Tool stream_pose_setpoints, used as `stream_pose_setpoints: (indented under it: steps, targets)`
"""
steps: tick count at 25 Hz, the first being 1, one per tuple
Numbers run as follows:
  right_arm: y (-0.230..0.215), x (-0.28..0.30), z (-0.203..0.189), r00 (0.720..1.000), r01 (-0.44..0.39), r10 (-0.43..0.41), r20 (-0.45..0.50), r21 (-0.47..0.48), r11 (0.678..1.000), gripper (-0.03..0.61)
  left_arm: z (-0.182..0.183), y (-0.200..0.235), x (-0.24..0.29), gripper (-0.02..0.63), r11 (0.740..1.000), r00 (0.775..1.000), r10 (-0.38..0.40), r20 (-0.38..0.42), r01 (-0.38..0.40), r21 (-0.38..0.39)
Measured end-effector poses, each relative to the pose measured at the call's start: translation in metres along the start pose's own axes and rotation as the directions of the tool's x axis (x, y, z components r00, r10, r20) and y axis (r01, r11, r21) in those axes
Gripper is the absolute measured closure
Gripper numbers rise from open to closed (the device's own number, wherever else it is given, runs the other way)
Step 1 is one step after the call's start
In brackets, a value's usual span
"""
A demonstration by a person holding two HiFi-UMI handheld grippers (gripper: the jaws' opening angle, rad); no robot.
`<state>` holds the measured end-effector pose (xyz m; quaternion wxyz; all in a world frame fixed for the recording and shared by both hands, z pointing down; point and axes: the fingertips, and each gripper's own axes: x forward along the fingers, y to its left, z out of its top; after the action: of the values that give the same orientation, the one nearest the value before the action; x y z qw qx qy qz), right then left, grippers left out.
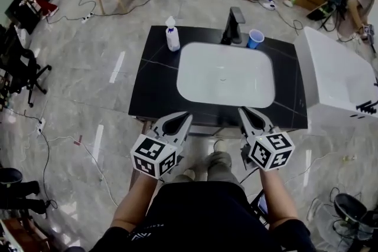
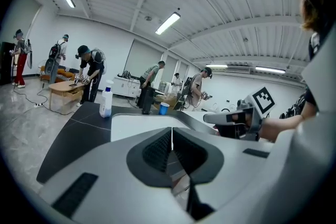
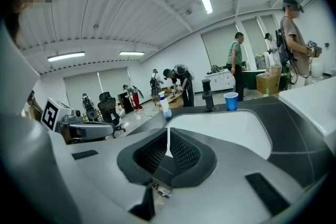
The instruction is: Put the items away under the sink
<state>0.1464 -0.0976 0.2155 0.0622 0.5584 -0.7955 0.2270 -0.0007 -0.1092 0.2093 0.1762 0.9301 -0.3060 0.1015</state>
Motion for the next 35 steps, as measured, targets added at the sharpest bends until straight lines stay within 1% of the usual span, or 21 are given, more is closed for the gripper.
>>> stream_pose_setpoints:
  steps: [3,15,21,35]
  targets:
    - [-0.019,0.008,0.008,1.000,-0.009,0.009,-0.006,0.000,1.000,0.541,0.009,0.003,0.020,0.601,1.000,1.000,0.007,0.004,-0.007,-0.004]
    - [-0.085,0.045,0.042,0.999,-0.026,0.026,-0.030,0.003,1.000,0.541,0.033,0.008,0.098,0.601,1.000,1.000,0.004,-0.025,-0.005,-0.020]
    - [-0.119,0.057,0.058,0.999,-0.043,0.043,-0.033,0.007,0.999,0.540,0.049,0.000,0.139,0.601,1.000,1.000,-0.009,-0.023,0.009,-0.001]
    - [-0.194,0.085,0.077,0.995,-0.075,0.075,-0.062,0.001,0.997,0.540,0.062,-0.013,0.231,0.601,0.999,0.998,-0.036,-0.060,0.036,0.004]
